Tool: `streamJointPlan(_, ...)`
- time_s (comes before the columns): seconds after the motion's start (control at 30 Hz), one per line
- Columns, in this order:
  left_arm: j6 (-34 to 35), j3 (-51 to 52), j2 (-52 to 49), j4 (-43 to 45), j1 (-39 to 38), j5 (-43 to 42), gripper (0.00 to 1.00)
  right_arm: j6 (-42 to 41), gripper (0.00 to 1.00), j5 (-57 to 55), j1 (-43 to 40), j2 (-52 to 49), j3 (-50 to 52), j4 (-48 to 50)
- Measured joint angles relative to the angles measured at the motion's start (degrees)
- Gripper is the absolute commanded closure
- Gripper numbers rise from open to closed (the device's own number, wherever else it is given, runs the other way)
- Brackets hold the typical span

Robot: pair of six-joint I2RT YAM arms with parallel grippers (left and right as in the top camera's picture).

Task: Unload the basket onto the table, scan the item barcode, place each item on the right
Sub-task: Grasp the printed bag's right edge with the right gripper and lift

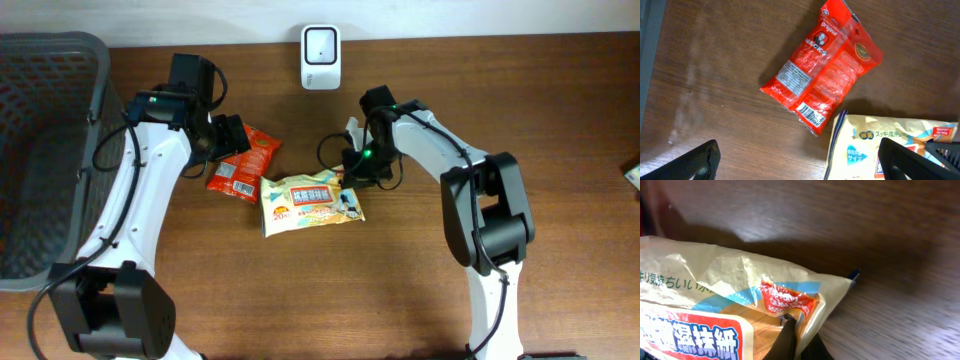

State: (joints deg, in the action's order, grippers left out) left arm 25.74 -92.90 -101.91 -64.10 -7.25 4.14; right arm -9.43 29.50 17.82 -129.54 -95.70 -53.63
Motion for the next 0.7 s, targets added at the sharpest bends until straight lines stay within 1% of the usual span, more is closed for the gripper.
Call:
streamJointPlan(0.03, 0.00, 0.00, 0.00, -0.02, 0.00, 0.00, 0.01, -1.31, 0.96, -0.90, -0.87, -0.37, -2.21, -3.17)
streamJointPlan(0.2, 0.00, 0.00, 0.00, 0.02, 0.00, 0.02, 0.01, -5.14, 0.96, -1.79, -8.44, -0.17, -12.87, -9.35)
streamJointPlan(0.27, -0.02, 0.00, 0.00, 0.00, 0.00, 0.00, 0.01, -6.36, 0.96, -1.84, -10.27, 0.35, -14.88, -12.31)
streamJointPlan(0.3, -0.02, 0.00, 0.00, 0.00, 0.00, 0.00, 0.01, -7.06, 0.96, -2.16, -10.51, 0.79, -15.04, -15.87)
streamJointPlan(0.33, -0.02, 0.00, 0.00, 0.00, 0.00, 0.00, 0.01, -7.17, 0.96, -2.43, -10.38, 0.83, -15.02, -17.40)
streamJointPlan(0.37, -0.02, 0.00, 0.00, -0.02, 0.00, 0.00, 0.01, -7.32, 0.80, -3.63, -9.90, 0.83, -14.91, -20.44)
streamJointPlan(0.4, 0.00, 0.00, 0.00, 0.00, 0.00, 0.02, 0.01, -7.39, 0.35, -5.11, -9.22, 0.85, -14.69, -22.88)
streamJointPlan(0.43, -0.02, 0.02, 0.00, 0.02, 0.00, 0.00, 0.01, -7.30, 0.21, -6.86, -8.39, 0.85, -14.62, -25.46)
streamJointPlan(0.47, 0.00, 0.02, 0.00, -0.04, 0.00, 0.00, 0.01, -6.69, 0.13, -8.48, -7.48, 0.87, -14.58, -28.20)
streamJointPlan(0.53, 0.00, 0.02, 0.00, 0.00, 0.00, 0.00, 0.01, -4.02, 0.06, -12.02, -4.90, 0.92, -14.51, -31.32)
streamJointPlan(0.57, -0.02, 0.02, 0.00, 0.00, 0.00, 0.00, 0.01, -3.26, 0.05, -13.79, -3.93, 0.92, -14.51, -31.43)
streamJointPlan(0.6, 0.00, 0.02, 0.00, 0.00, 0.00, 0.00, 0.01, -1.95, 0.04, -15.58, -3.56, 0.92, -14.53, -30.86)
streamJointPlan(0.7, -0.02, 0.02, 0.00, 0.00, 0.00, 0.00, 0.01, 7.17, 0.01, -18.53, -4.00, 0.92, -15.41, -22.53)
